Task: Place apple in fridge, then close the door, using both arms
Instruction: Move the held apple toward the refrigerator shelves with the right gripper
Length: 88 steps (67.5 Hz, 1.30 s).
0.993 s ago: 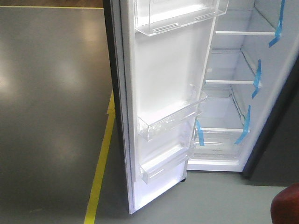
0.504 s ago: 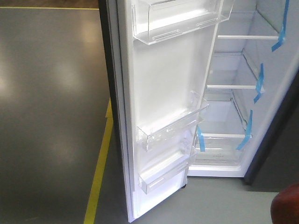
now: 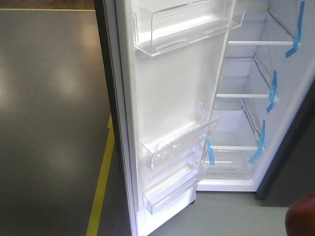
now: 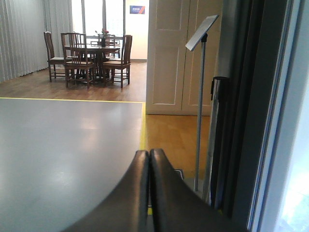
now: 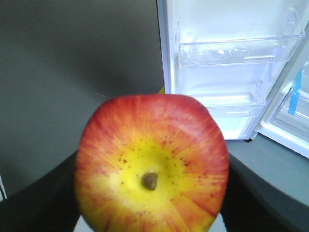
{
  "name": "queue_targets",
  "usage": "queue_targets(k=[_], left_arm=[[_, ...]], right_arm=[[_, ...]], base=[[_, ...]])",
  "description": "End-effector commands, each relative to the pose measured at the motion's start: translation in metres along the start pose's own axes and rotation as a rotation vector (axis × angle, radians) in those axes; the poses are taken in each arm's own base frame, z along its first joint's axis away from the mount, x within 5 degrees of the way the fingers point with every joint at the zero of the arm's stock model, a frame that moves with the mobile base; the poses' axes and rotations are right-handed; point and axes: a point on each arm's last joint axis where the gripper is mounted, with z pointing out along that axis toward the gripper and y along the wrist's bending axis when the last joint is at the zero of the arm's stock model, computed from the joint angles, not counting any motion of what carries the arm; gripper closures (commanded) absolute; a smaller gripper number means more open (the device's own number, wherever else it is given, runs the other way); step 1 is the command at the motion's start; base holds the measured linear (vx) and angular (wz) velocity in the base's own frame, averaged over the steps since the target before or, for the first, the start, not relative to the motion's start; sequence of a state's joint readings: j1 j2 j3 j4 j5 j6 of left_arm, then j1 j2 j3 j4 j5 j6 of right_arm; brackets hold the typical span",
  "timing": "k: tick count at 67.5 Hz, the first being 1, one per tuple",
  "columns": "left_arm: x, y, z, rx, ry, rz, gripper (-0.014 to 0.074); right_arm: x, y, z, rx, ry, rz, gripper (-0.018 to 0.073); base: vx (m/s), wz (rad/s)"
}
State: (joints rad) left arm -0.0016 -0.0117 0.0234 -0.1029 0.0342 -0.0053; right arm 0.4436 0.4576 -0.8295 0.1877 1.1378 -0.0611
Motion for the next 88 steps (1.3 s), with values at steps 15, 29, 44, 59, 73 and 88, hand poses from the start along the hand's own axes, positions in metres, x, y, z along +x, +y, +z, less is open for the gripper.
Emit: queue_targets(k=[15, 29, 44, 59, 73, 88], left_arm=[[0.0004, 0.0009, -0.0007, -0.002, -0.067, -0.009, 0.0602], [0.0004, 0.0009, -0.0007, -0.002, -0.067, -0.009, 0.0602], [0.0004, 0.0009, -0.0007, -0.002, -0.067, -0.009, 0.0602], [0.0004, 0.0009, -0.0007, -0.002, -0.067, -0.009, 0.0602], [0.0004, 0.0009, -0.0007, -0.002, -0.067, -0.009, 0.0602], [0.0004, 0.0009, -0.0007, -0.002, -0.067, -0.009, 0.0602]], right_arm=[[-0.011, 0.0013, -0.0043, -0.005, -0.081, -0.006, 0.0363], [-0.011, 0.0013, -0.0043, -0.005, -0.081, -0.006, 0.0363], [-0.011, 0.0013, -0.0043, -0.005, -0.081, -0.006, 0.0363], [-0.011, 0.0013, -0.0043, -0.005, -0.081, -0.006, 0.0363], [-0.011, 0.0013, -0.0043, -0.005, -0.081, -0.006, 0.0363], [-0.011, 0.0013, -0.0043, -0.005, -0.081, -0.006, 0.0363]], base=[[0.07, -0.02], [0.06, -0.02], [0.05, -0.01], [0.04, -0.01], [0.03, -0.01], [0.03, 0.0]])
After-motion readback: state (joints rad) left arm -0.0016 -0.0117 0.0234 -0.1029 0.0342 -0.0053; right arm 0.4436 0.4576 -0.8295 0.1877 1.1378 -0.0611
